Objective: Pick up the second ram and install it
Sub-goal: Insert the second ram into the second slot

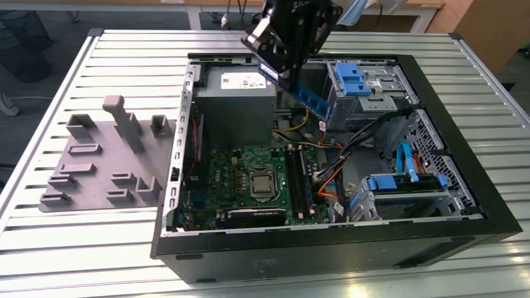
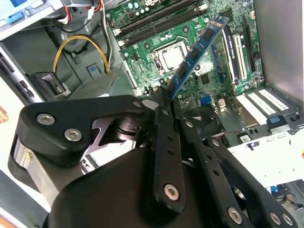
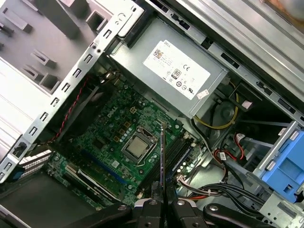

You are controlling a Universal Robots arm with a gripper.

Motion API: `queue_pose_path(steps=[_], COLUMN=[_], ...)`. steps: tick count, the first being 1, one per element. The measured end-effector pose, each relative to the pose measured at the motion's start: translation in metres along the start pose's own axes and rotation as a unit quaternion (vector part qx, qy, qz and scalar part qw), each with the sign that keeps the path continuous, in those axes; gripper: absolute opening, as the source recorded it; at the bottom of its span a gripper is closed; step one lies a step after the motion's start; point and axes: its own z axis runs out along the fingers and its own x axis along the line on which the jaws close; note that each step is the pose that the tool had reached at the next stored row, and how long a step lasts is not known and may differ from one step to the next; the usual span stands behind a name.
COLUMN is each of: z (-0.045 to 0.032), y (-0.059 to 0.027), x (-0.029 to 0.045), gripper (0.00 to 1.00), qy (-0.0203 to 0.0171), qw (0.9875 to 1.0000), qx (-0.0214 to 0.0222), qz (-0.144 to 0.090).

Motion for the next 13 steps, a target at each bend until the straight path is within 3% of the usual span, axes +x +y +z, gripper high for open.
queue_pose_path(steps=[7, 13], z=[0.0006, 0.0015], y=[0.0000, 0.0000], x=[0.0000, 0.0000], gripper=[0.14, 0.14], qy=[0.0004, 0.0010], qw=[0.9994, 0.9965], qx=[0.0007, 0.0016], qz=[0.036, 0.084])
